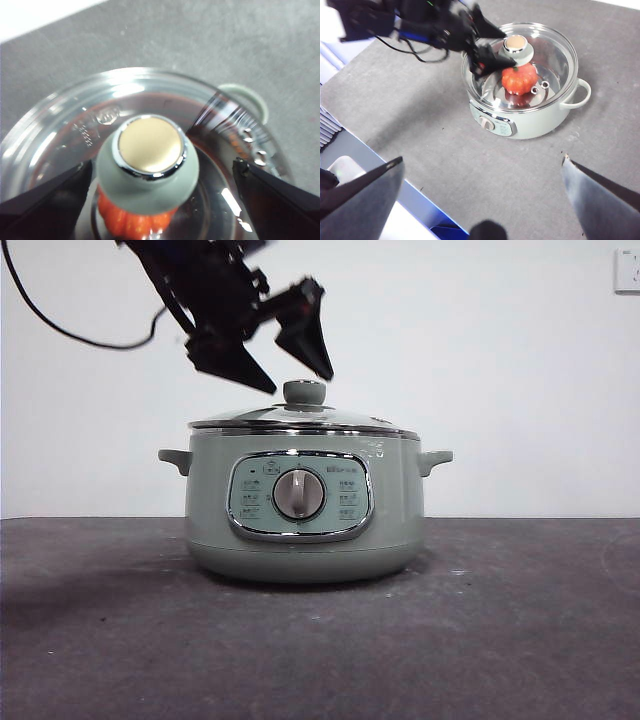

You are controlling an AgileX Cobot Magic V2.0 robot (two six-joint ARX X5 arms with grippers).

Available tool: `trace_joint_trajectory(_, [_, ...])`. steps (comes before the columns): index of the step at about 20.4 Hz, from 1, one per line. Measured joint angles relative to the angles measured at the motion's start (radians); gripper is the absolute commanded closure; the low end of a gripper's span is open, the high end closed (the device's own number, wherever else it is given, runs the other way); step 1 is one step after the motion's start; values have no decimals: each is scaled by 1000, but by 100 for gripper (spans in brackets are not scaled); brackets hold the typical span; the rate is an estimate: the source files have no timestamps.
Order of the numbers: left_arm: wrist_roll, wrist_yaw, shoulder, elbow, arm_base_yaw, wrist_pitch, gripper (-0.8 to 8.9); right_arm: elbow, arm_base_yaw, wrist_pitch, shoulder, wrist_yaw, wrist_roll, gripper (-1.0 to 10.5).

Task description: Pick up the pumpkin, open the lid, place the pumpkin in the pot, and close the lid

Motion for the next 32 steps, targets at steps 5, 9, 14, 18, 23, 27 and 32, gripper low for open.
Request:
trace_joint_trajectory(5, [0,4,-172,0,0,-196,342,0,0,-31,1,0,0,349])
trace_joint_trajectory(9, [0,12,-368,0,0,-431,344,0,0,-75,18,0,0,351])
trace_joint_trajectory(14, [0,123,-570,1,-1,-669,388,0,0,-76,43,-103,-1,358])
trace_joint_trajectory(18, [0,212,-655,1,-1,-773,819,0,0,-76,64,-218,-3,920])
trace_joint_trajectory(23, [0,213,-674,1,-1,-807,818,0,0,-76,65,-229,-26,950])
trace_joint_trajectory(27, [0,213,-673,1,-1,-808,818,0,0,-76,65,-228,-31,946])
trace_joint_trajectory(32, [-3,212,-673,1,-1,-808,818,0,0,-76,65,-228,-31,946])
